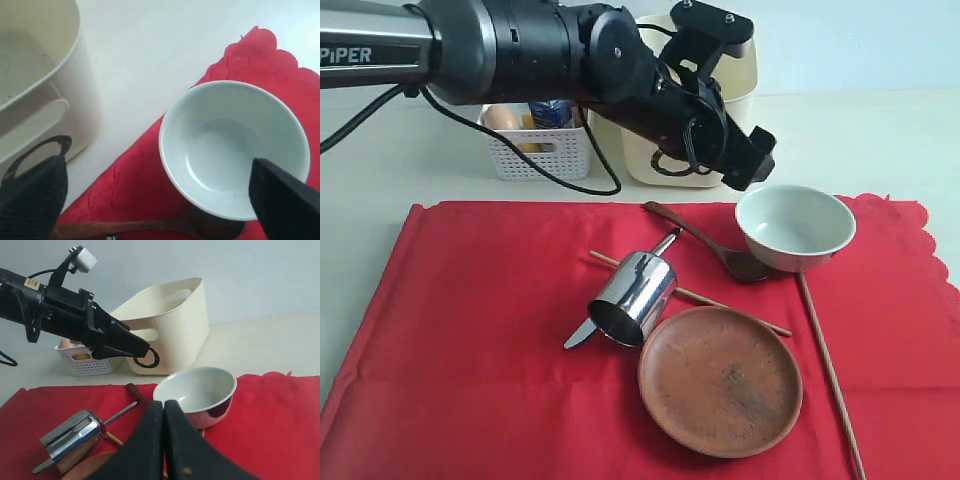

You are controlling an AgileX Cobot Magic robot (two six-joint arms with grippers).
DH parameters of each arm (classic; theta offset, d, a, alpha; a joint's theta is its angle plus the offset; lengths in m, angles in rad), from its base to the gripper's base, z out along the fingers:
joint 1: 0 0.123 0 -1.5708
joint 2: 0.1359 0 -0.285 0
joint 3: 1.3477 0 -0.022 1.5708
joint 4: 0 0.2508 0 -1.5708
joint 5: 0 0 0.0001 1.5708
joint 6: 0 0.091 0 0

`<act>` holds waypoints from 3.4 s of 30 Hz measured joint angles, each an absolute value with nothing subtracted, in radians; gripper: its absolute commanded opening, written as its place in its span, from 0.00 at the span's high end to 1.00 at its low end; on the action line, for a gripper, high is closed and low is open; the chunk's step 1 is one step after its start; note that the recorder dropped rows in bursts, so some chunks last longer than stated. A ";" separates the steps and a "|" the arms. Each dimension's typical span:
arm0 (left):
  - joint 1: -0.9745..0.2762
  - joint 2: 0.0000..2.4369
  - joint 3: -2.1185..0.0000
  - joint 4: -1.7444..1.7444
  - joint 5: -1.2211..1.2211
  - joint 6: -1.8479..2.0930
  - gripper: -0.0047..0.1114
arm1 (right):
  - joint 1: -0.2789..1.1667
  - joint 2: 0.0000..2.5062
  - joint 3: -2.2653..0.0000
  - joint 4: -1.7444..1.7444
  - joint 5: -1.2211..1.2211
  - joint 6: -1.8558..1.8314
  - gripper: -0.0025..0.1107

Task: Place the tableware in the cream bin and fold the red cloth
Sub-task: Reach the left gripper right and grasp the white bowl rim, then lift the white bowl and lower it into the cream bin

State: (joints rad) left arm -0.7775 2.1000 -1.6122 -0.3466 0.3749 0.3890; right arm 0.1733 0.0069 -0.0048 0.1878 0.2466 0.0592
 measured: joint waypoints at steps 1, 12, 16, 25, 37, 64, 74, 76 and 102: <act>-0.778 2.105 -1.612 -0.347 0.365 0.389 0.16 | 0.173 0.007 -0.005 0.188 0.247 0.059 0.98; -0.813 2.205 -1.612 -0.347 0.290 0.389 0.16 | 0.173 0.007 -0.005 0.188 0.247 0.059 0.98; -0.834 2.231 -1.612 -0.347 0.274 0.389 0.16 | 0.173 0.007 -0.005 0.188 0.247 0.059 0.98; -0.842 2.288 -1.652 -0.343 0.269 0.389 0.43 | 0.173 0.007 -0.005 0.188 0.247 0.059 0.98; -0.842 2.311 -1.683 -0.341 0.298 0.389 0.96 | 0.173 0.007 -0.005 0.188 0.247 0.059 0.98; -0.843 2.179 -1.683 -0.345 0.492 0.389 0.84 | 0.173 0.007 -0.005 0.188 0.247 0.059 0.98; -0.843 2.233 -1.683 -0.401 0.517 0.389 0.42 | 0.173 0.007 -0.005 0.188 0.247 0.059 0.98; -0.843 2.246 -1.683 -0.416 0.517 0.389 0.43 | 0.173 0.007 -0.005 0.188 0.247 0.059 0.98; -0.847 2.276 -1.685 -0.447 0.498 0.387 0.96 | 0.173 0.007 -0.005 0.188 0.247 0.059 0.98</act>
State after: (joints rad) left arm -0.8465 2.2759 -1.6853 -0.4470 0.4978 0.3871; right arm 0.1733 0.0069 -0.0048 0.1878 0.2466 0.0592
